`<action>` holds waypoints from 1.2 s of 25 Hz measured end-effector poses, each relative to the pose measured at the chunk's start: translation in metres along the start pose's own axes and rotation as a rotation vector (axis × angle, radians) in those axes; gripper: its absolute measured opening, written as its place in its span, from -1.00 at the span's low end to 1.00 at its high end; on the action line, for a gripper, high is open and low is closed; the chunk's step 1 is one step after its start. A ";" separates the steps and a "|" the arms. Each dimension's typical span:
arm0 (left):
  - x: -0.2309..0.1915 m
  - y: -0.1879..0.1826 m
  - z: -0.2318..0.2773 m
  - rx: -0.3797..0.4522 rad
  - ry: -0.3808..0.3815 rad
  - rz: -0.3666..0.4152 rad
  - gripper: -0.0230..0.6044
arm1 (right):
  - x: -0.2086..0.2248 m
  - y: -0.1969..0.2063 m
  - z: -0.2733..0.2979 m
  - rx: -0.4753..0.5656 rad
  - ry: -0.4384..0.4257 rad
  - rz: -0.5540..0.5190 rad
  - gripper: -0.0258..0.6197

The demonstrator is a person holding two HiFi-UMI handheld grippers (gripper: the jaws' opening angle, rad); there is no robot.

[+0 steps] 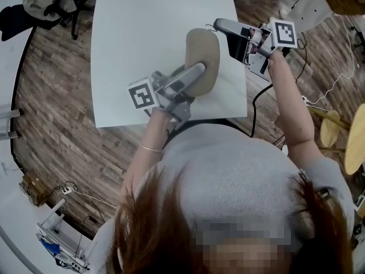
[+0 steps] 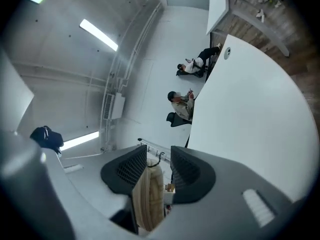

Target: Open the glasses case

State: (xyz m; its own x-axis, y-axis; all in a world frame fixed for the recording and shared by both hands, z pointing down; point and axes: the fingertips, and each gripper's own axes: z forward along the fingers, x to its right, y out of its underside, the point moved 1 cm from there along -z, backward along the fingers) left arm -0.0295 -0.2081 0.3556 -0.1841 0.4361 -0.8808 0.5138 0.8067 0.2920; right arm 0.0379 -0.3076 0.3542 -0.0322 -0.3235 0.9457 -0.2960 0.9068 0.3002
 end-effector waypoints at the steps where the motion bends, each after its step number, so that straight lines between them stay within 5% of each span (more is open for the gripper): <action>1: 0.001 -0.001 0.001 -0.001 0.003 0.003 0.03 | 0.000 0.003 0.002 -0.019 0.001 0.000 -0.48; 4: 0.004 -0.002 0.002 -0.009 0.006 0.017 0.03 | -0.008 0.005 0.006 -0.028 -0.051 0.011 -0.49; 6: 0.006 0.001 0.003 -0.008 0.009 0.022 0.03 | -0.013 0.001 0.005 -0.003 -0.072 0.001 -0.86; 12: 0.005 0.002 0.001 0.001 -0.007 0.031 0.03 | -0.005 -0.005 0.001 0.050 0.019 -0.073 -0.89; 19: 0.000 -0.012 -0.002 0.118 -0.043 0.023 0.00 | -0.005 -0.013 -0.010 0.186 0.169 -0.208 -0.89; 25: -0.005 -0.018 -0.002 0.185 -0.055 -0.014 0.00 | -0.019 -0.008 -0.006 0.181 0.281 -0.463 -0.89; 30: -0.001 -0.020 -0.002 0.216 -0.042 -0.015 0.00 | -0.033 0.000 -0.005 0.179 0.319 -0.562 -0.89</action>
State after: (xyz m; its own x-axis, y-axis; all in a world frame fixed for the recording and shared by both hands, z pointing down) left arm -0.0413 -0.2239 0.3508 -0.1601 0.4041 -0.9006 0.6796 0.7068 0.1964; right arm 0.0432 -0.2953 0.3239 0.4490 -0.6130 0.6501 -0.3398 0.5558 0.7587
